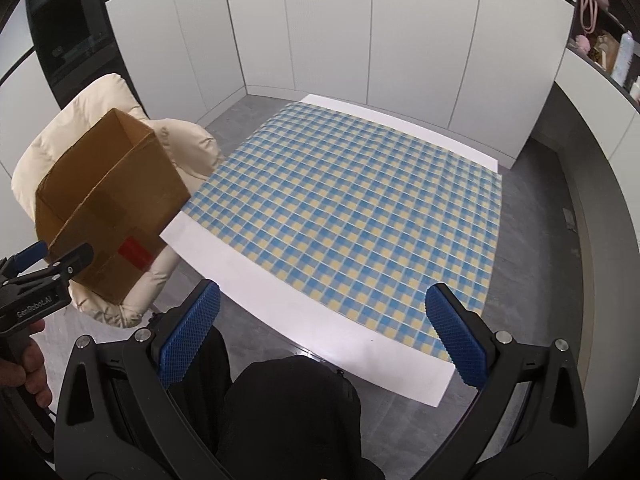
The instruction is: Organize objects
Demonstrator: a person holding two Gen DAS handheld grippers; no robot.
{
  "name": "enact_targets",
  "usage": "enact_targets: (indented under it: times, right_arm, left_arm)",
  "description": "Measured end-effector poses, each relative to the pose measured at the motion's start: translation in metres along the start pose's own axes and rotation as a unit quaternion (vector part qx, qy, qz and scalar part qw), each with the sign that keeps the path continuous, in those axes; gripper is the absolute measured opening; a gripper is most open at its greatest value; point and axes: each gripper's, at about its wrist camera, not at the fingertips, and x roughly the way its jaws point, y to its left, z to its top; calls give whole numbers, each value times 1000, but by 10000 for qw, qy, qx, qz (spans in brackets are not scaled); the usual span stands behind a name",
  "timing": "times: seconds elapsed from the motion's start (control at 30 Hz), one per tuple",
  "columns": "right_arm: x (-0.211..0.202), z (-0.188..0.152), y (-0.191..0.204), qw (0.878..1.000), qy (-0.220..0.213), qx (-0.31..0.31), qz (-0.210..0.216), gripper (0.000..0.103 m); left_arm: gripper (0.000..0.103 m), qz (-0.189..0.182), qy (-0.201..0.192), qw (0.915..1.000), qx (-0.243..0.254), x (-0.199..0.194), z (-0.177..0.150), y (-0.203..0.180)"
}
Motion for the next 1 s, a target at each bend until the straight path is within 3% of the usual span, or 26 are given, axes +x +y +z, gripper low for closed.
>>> enact_targets:
  times: [0.5,1.0]
  right_arm:
    - [-5,-8,-13,9999,-4,-34,-142,103]
    - [-5,-11,-10,9999,43,-97,-6,103]
  left_arm:
    - [102,-92,-61,9999,83,-8,-6,-24]
    - [102,-2,27,9999,145,-10,-13,-28]
